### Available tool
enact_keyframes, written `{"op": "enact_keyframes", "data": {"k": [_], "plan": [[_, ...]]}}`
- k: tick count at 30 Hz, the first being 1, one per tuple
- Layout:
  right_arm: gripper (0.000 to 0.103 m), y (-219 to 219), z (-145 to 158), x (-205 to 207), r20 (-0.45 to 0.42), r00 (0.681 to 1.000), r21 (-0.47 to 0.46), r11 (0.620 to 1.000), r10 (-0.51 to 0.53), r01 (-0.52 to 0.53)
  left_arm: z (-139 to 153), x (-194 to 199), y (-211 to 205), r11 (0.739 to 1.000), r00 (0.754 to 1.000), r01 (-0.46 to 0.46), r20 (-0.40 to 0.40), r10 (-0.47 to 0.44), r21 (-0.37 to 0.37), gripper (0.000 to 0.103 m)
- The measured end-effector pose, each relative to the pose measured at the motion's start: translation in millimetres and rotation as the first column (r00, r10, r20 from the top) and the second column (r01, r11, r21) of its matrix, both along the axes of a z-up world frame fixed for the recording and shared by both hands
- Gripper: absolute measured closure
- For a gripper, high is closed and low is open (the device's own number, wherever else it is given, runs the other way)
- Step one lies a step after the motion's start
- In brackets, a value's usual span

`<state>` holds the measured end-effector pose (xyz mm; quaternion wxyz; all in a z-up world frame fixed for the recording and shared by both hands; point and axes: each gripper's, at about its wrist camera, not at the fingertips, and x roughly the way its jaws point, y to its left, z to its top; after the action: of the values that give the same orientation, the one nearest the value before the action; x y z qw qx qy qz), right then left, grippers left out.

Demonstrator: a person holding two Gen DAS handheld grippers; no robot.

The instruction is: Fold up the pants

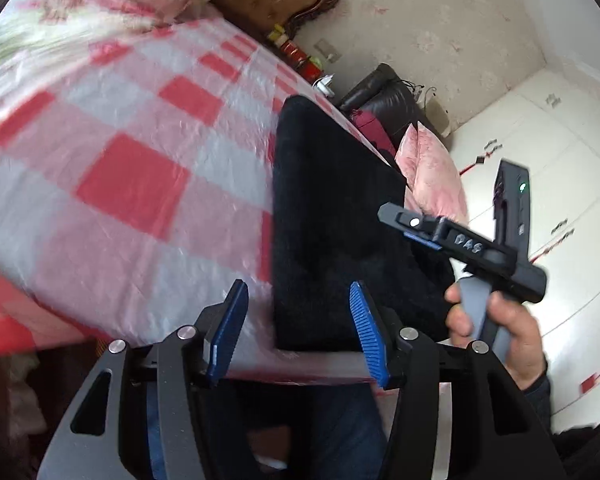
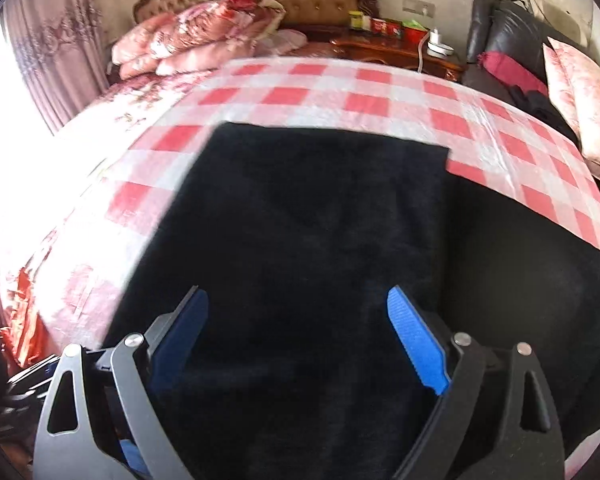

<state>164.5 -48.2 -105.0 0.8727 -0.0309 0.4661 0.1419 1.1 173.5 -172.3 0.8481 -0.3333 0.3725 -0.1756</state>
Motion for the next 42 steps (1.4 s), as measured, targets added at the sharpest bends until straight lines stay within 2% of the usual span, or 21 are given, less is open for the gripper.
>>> {"op": "enact_keyframes", "data": {"k": [2,4,6,8,9,10,12,16,17,18,20,23,25,27,29,32,36,38,40,41,42], "plan": [[0.012,-7,-9,2,-0.027,1.000,-0.001,1.000,-0.009,0.009,-2,-2,-5,1.000,1.000,-0.015,-0.026,0.015,-0.027,0.059],[0.011,-11,-15,3,-0.041,0.999,0.009,1.000,-0.007,0.007,-13,-4,0,0.983,0.995,-0.064,-0.083,0.050,-0.171,0.064],[0.011,-11,-20,-1,-0.031,0.999,-0.003,1.000,0.008,-0.008,-28,-5,4,0.939,0.989,-0.112,-0.125,0.075,-0.324,0.066],[0.011,-7,-23,-5,-0.012,1.000,-0.041,0.999,0.026,-0.027,-38,-6,3,0.897,0.987,-0.123,-0.143,0.068,-0.425,0.066],[0.010,-5,-25,-6,-0.001,0.999,-0.058,0.998,0.035,-0.035,-46,-6,2,0.860,0.986,-0.132,-0.159,0.060,-0.493,0.066],[0.010,-4,-26,-7,0.005,0.999,-0.064,0.997,0.042,-0.041,-50,-6,0,0.837,0.983,-0.146,-0.170,0.064,-0.527,0.066],[0.009,-4,-27,-8,0.015,0.999,-0.065,0.997,0.046,-0.045,-46,-5,-4,0.853,0.983,-0.159,-0.164,0.087,-0.498,0.066],[0.009,-6,-25,-7,-0.002,0.999,-0.053,0.997,0.053,-0.053,-33,-2,-13,0.905,0.980,-0.177,-0.149,0.128,-0.388,0.067],[0.010,-5,-24,-6,-0.011,0.998,-0.057,0.997,0.055,-0.056,-31,-1,-16,0.923,0.980,-0.180,-0.146,0.138,-0.341,0.085],[0.011,-5,-22,-4,-0.029,0.998,-0.059,0.997,0.052,-0.054,-28,2,-13,0.931,0.981,-0.171,-0.139,0.132,-0.322,0.090],[0.011,-5,-10,4,-0.069,0.997,-0.026,0.999,0.026,-0.028,-26,2,-12,0.939,0.984,-0.162,-0.124,0.129,-0.305,0.092],[0.011,10,19,20,-0.042,0.998,-0.033,0.999,0.041,-0.043,-21,2,-12,0.949,0.985,-0.156,-0.109,0.131,-0.275,0.093],[0.011,33,37,40,-0.064,0.996,-0.026,0.998,0.063,-0.065,-11,1,-18,0.969,0.988,-0.147,-0.077,0.134,-0.199,0.094],[0.011,52,41,59,-0.086,0.994,-0.026,0.997,0.072,-0.074,-2,-3,-25,0.981,0.990,-0.138,-0.043,0.133,-0.139,0.095],[0.011,79,37,84,-0.108,0.993,-0.092,0.993,0.058,-0.068,12,-4,-35,0.991,0.992,-0.122,0.003,0.123,-0.047,0.095],[0.012,120,20,108,-0.151,0.986,-0.166,0.981,0.073,-0.098,30,-9,-47,0.992,0.993,-0.105,0.069,0.100,0.071,0.095],[0.014,151,1,119,-0.164,0.983,-0.293,0.947,0.083,-0.129,41,-10,-56,0.985,0.991,-0.094,0.113,0.078,0.146,0.096],[0.020,161,-12,123,-0.181,0.980,-0.360,0.922,0.082,-0.143,46,-12,-59,0.980,0.989,-0.087,0.135,0.063,0.180,0.096],[0.033,165,-16,125,-0.169,0.981,-0.384,0.911,0.090,-0.150,52,-16,-62,0.975,0.987,-0.081,0.152,0.050,0.205,0.096],[0.050,164,-16,127,-0.164,0.982,-0.384,0.912,0.090,-0.147,55,-17,-63,0.973,0.985,-0.076,0.166,0.040,0.216,0.096],[0.056,162,-15,129,-0.166,0.983,-0.373,0.917,0.084,-0.141,57,-17,-64,0.971,0.984,-0.074,0.174,0.034,0.228,0.097]]}}
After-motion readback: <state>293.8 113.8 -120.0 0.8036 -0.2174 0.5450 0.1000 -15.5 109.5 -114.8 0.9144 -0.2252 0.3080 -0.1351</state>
